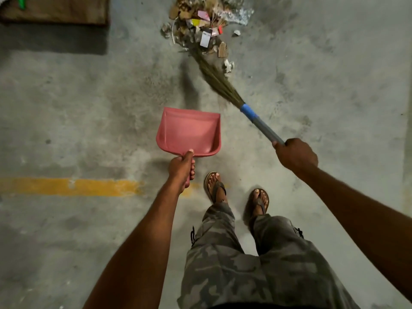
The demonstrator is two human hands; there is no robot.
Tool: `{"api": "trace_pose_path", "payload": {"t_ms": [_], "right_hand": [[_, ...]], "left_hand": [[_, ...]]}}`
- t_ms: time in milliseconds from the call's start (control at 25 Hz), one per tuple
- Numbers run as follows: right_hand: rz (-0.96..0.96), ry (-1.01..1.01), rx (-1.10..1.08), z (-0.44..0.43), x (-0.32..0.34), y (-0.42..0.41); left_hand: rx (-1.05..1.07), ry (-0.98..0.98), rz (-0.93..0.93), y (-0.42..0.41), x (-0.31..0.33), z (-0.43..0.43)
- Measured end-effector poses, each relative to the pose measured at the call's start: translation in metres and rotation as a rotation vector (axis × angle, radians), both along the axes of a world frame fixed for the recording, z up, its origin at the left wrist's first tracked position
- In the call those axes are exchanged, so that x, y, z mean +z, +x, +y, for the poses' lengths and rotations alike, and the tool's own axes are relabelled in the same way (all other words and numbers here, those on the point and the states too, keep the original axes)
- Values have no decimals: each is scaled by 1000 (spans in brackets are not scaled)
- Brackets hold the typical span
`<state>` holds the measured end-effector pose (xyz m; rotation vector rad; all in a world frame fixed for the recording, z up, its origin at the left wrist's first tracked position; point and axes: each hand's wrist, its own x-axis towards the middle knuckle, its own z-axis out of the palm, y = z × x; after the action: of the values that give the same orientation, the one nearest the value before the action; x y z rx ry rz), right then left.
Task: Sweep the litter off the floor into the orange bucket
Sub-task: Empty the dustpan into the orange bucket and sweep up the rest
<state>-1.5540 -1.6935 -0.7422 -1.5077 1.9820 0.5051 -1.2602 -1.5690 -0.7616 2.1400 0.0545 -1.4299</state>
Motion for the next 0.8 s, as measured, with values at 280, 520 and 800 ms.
{"api": "trace_pose_path", "payload": {"t_ms": [280, 520, 800], "right_hand": [[256, 209, 70, -16, -20, -137], [204, -90, 283, -166, -56, -137], [3, -160, 226, -202, -25, -109]], "left_hand": [[-14, 113, 29, -75, -13, -3], [81, 81, 25, -138, -26, -52], [54, 27, -47, -154, 10, -94]]}}
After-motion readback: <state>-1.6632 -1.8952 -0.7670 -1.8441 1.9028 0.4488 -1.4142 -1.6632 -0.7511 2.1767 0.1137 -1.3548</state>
